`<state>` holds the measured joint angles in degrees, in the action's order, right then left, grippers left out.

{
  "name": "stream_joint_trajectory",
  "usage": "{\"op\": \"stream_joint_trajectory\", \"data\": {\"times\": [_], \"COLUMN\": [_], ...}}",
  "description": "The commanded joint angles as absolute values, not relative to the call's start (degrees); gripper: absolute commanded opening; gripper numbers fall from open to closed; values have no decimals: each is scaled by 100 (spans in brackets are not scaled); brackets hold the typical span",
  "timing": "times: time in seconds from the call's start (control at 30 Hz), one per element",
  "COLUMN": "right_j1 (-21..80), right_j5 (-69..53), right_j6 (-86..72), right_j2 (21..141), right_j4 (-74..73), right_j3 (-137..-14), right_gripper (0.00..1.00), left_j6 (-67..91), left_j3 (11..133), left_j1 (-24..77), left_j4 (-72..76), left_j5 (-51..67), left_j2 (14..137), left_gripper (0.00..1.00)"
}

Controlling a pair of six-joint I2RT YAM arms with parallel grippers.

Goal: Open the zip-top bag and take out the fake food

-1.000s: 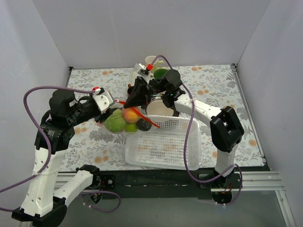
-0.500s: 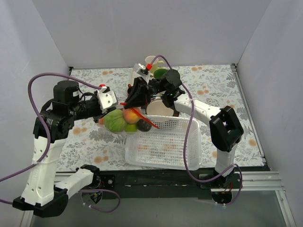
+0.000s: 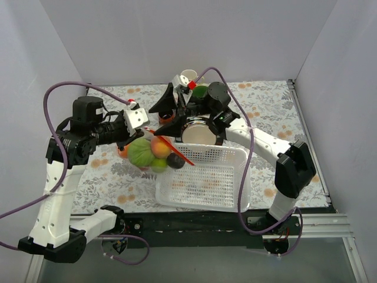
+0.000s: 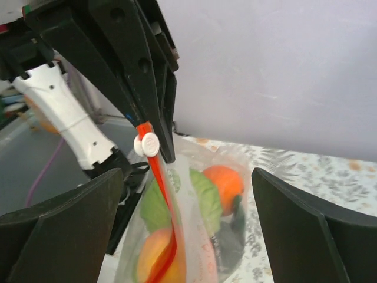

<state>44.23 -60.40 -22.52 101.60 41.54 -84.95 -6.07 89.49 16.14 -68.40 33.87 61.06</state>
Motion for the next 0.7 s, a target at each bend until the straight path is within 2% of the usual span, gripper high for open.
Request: {"op": "stream_joint_trajectory", "data": {"times": [0.0, 0.07, 0.1, 0.2, 0.27, 0.43, 0.67], "right_j1": [4684, 4790, 4807, 4851, 4895, 4913, 4913], "right_j5": [-4557, -4177, -4044, -4061, -4061, -4236, -4780], "right_j6": [-502, -256, -211, -202, -185, -272, -606], "right_j2": [9475, 9334, 9317, 9404, 9404, 9413, 9624], "right_j4": [3190, 3278, 3287, 3165, 3181, 3190, 3261], "right_j3": [-8280, -8113, -8121, -8270, -8210, -8139, -8340], "right_gripper": [98, 97, 87, 73, 72, 60, 54], "left_j6": [-413, -361, -317, -264, -220, -202, -185], "left_j3": [8973, 9000, 9017, 9053, 9061, 9070, 9053], "left_j1": [1626, 1626, 1626, 1626, 1626, 1635, 1626], "left_j4": [-6530, -6548, -6539, -6530, -6504, -6487, -6434], "left_j5": [3384, 3392, 3393, 3384, 3349, 3278, 3243], "left_j2": [5941, 5976, 5977, 5977, 5968, 5968, 5968], "left_gripper": [0, 0, 0, 0, 0, 0, 0]}}
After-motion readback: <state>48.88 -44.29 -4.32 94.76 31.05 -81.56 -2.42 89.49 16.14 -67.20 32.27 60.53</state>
